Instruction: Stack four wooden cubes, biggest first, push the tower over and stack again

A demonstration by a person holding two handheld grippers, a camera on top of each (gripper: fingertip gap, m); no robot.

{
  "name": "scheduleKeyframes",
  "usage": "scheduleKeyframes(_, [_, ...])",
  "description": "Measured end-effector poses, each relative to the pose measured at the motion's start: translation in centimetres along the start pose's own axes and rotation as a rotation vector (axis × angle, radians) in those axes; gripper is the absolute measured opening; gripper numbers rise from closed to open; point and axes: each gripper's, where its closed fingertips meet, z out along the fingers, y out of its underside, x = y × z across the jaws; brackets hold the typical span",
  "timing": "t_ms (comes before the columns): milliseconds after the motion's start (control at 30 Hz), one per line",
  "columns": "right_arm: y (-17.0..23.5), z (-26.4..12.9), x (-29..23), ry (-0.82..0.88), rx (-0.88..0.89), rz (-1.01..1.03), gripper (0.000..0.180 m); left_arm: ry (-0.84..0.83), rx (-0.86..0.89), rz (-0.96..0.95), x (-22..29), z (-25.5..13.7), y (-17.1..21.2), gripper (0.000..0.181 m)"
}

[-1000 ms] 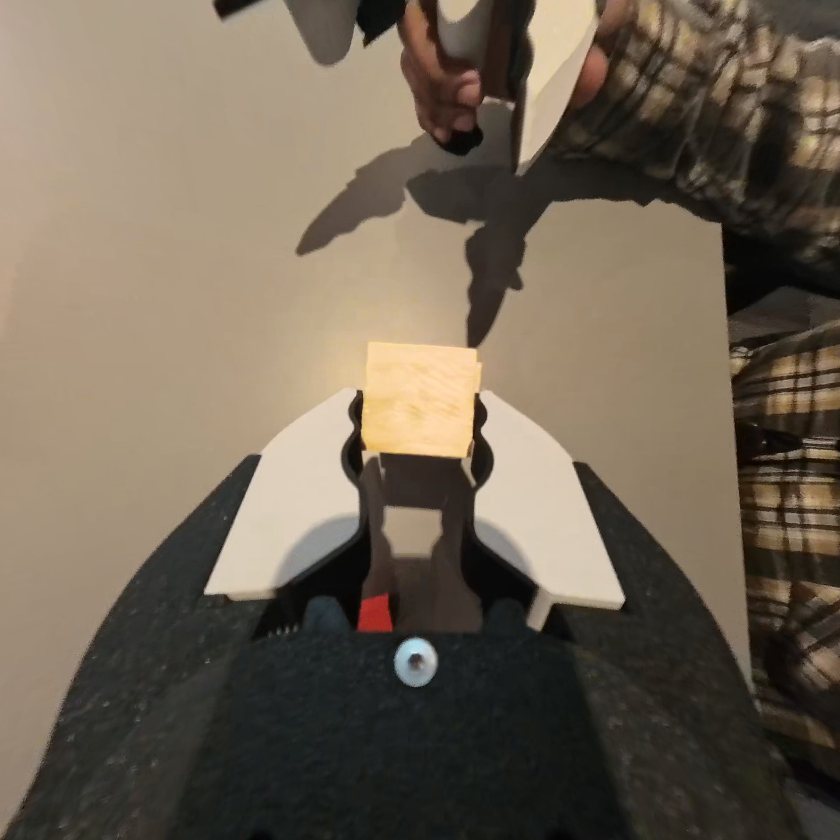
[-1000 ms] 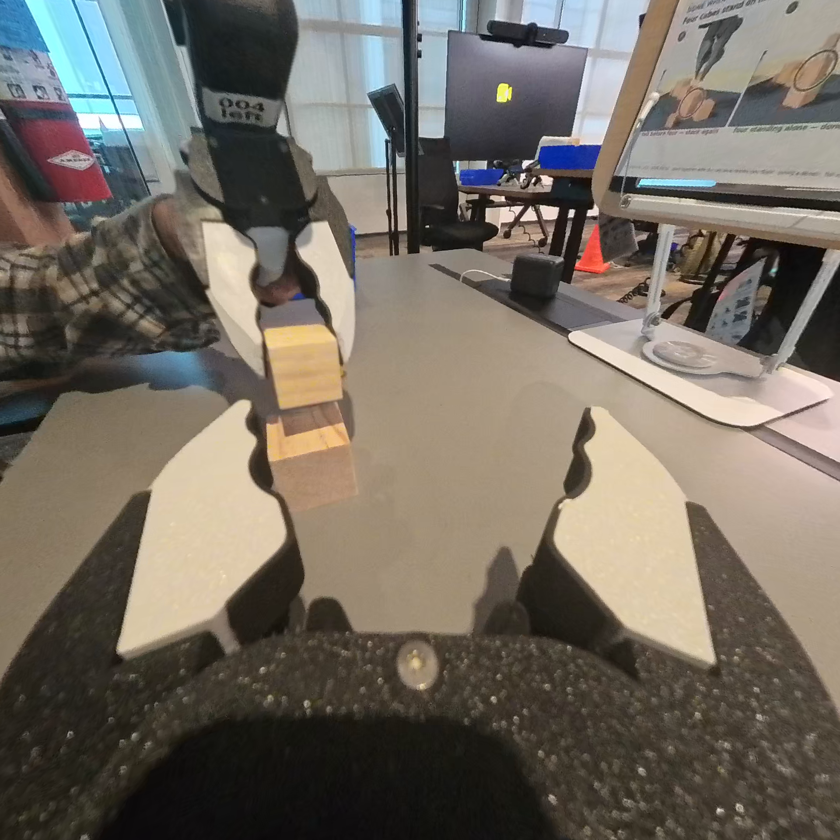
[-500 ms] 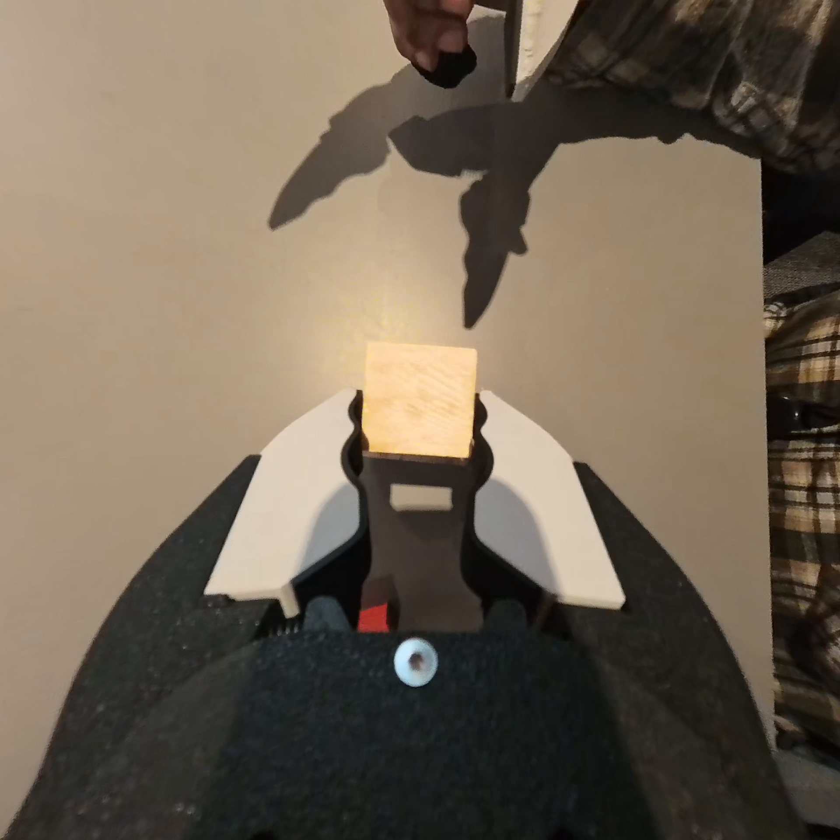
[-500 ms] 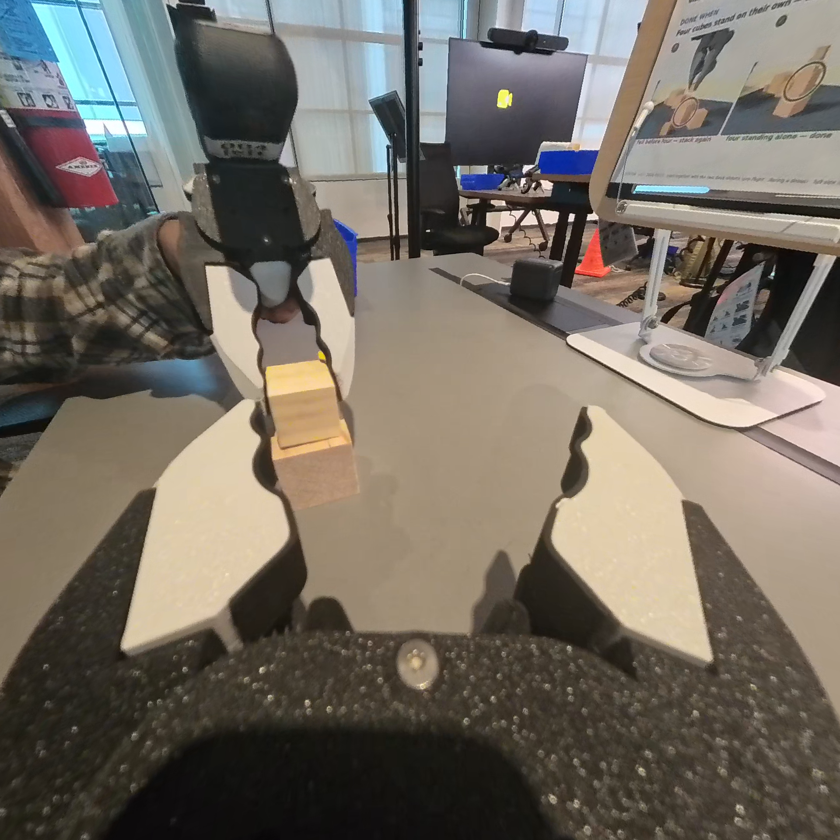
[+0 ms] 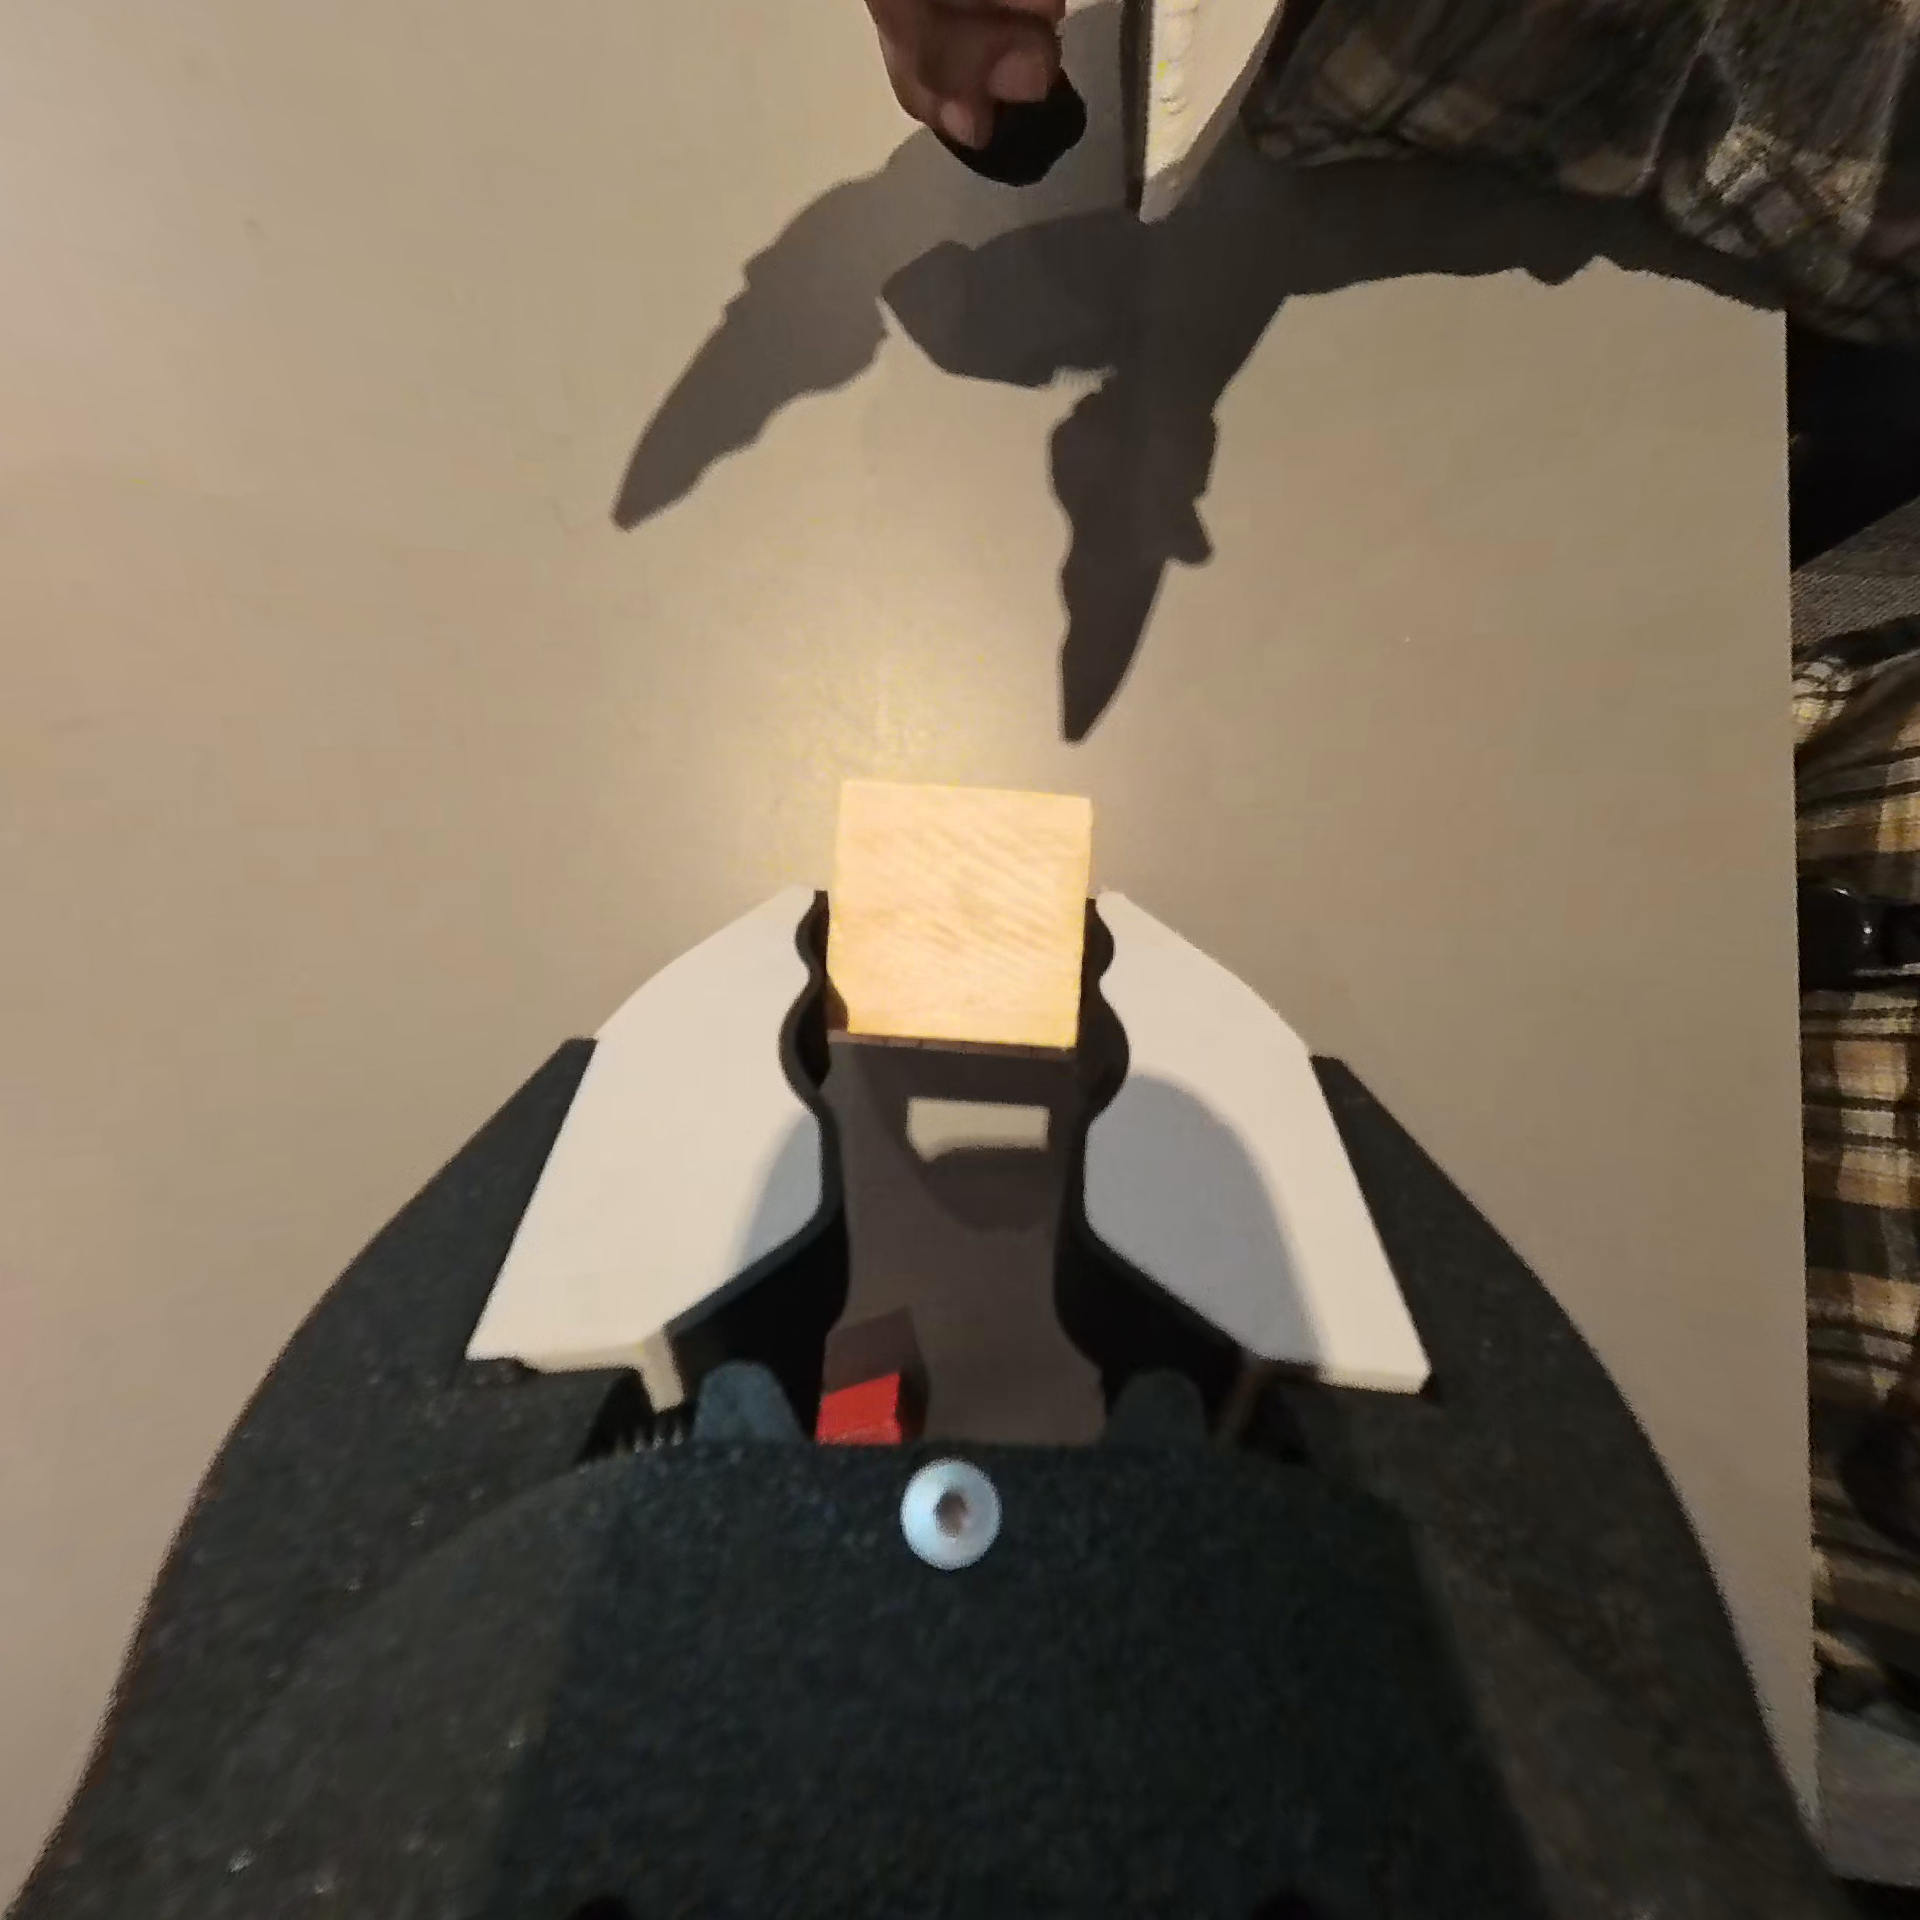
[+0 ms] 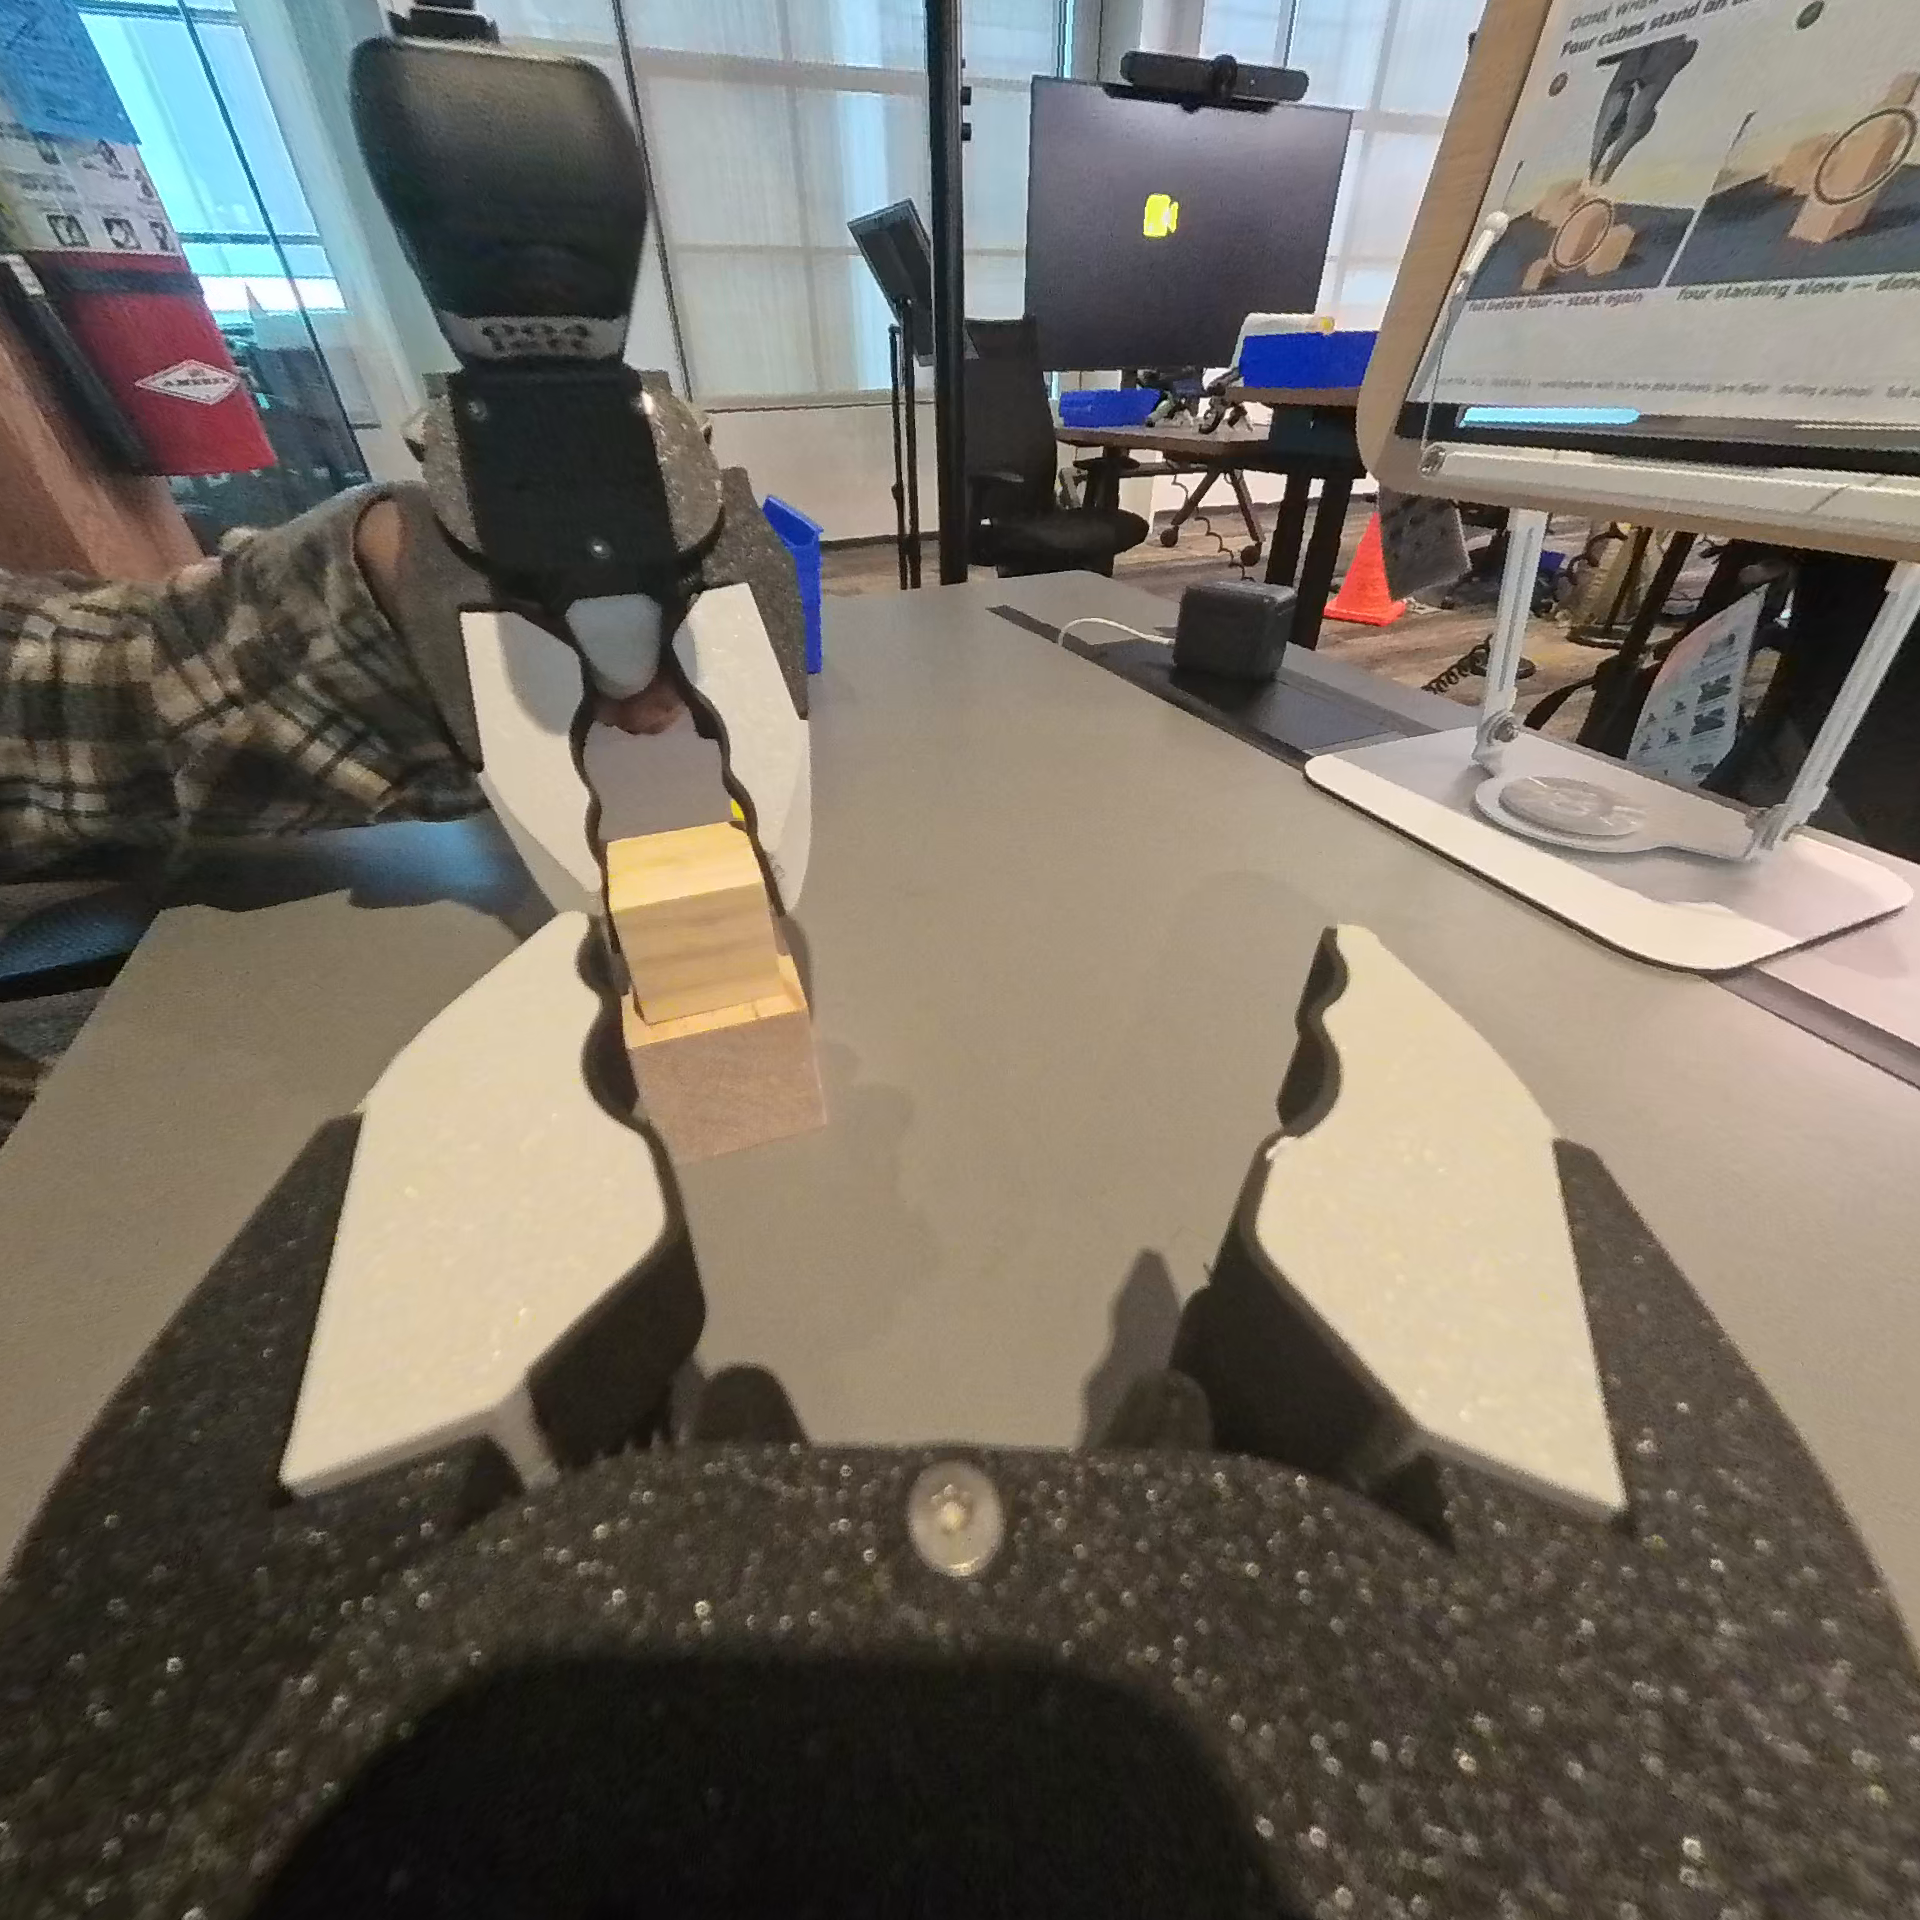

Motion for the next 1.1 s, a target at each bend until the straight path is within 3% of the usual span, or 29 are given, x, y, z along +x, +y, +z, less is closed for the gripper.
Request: scheduleKeyframes(1100, [0.19, 0.07, 0.02, -0.003, -0.007, 0.005, 0.122, 0.028, 0.02, 0.023, 0.17, 0.29, -0.01, 0.05])
